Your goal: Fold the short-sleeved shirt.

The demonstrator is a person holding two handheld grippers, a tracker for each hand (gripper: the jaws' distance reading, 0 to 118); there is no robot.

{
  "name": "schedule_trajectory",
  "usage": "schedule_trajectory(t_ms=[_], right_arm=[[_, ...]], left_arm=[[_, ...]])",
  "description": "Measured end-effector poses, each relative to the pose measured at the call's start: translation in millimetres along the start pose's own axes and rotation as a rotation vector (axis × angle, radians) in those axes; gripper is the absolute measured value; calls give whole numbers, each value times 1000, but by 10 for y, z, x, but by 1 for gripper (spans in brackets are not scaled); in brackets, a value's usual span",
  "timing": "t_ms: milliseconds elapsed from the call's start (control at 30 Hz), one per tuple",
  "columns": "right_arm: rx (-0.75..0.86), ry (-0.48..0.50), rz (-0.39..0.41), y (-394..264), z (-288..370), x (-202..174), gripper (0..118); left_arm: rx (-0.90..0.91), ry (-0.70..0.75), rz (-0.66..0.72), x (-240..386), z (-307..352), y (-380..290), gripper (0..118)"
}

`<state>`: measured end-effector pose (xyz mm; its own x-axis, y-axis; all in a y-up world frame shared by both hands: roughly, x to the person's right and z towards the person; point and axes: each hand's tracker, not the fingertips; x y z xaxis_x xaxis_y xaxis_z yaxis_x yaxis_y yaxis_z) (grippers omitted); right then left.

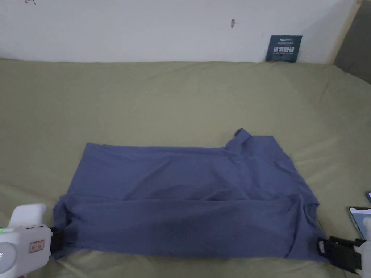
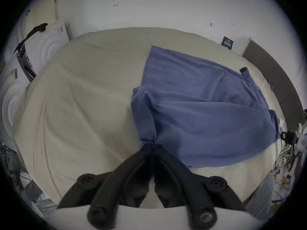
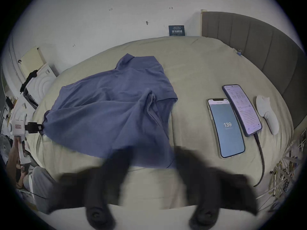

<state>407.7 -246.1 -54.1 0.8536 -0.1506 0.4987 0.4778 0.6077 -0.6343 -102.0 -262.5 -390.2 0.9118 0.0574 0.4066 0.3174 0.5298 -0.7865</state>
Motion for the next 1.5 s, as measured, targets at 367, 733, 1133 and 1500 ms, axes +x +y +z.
schedule_trajectory(t_ms=[367,733,1133,1500], right_arm=[[-91,-2,34,48,-381,31,10],[-55,32,45,83,50,-21,10],[-78,76,42,-554,662,9,10],[-47,88,36,-454,672,-81,98]], left_arm=[[-33,-17,7,43,70,28,2],[-33,-25,4,-49,332,55,2],[-55,-33,37,-271,938,-664,2],[-40,-37,91,-400,806,-735,118]])
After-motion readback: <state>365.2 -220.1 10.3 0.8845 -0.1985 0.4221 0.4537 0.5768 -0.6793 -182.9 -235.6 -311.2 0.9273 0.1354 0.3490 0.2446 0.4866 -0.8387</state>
